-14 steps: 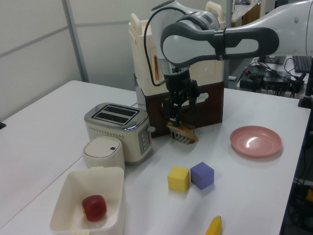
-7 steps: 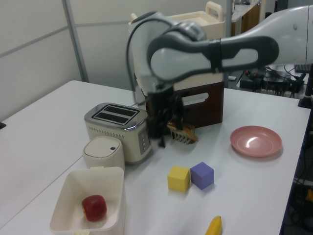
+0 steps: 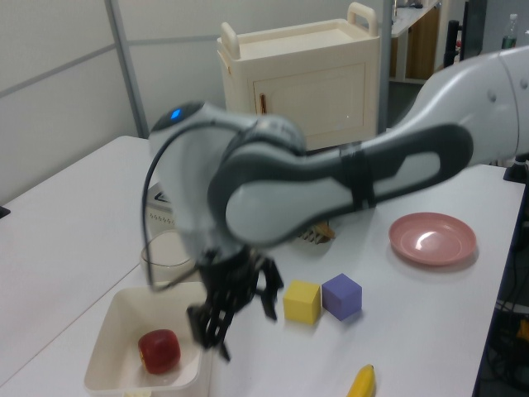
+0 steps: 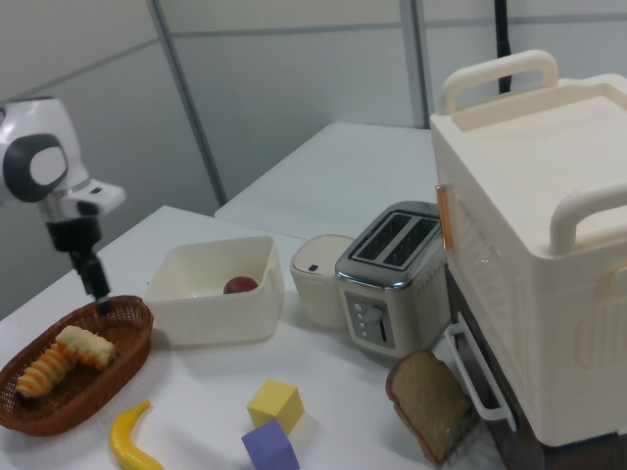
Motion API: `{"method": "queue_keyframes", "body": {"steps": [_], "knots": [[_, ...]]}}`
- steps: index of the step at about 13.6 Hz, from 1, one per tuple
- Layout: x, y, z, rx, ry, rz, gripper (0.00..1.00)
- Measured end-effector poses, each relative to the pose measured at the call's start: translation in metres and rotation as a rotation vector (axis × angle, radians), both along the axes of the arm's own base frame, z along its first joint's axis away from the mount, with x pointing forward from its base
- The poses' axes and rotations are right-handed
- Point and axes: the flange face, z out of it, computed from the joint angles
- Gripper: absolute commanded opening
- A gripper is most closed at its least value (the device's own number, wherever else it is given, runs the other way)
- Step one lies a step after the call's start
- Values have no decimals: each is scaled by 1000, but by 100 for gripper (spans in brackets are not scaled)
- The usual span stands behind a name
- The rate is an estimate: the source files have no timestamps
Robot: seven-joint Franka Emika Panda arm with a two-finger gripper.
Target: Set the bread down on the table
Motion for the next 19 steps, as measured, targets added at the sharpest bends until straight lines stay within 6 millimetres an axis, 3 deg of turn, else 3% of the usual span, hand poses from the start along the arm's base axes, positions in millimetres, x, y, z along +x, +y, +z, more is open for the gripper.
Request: {"method": "queue_keyframes", "body": {"steps": [1, 4, 6, 8, 9, 10, 12, 13, 14, 16, 18, 19], "knots": [[-7, 24, -14, -18, 4, -71, 100], [-19, 71, -57, -44, 20, -216, 100], [-24, 108, -98, -42, 1, -276, 100], [-26, 124, -129, -52, 1, -306, 100], [-25, 131, -145, -53, -10, -326, 95], [-24, 133, -154, -62, -20, -335, 81], [-23, 136, -170, -86, -33, -336, 40], [-23, 137, -170, -85, -36, -335, 14], [-21, 136, -167, -81, -41, -337, 0], [-11, 131, -149, -58, -64, -342, 0], [5, 109, -121, -26, -91, -351, 0], [11, 98, -111, -16, -100, -356, 43]]}}
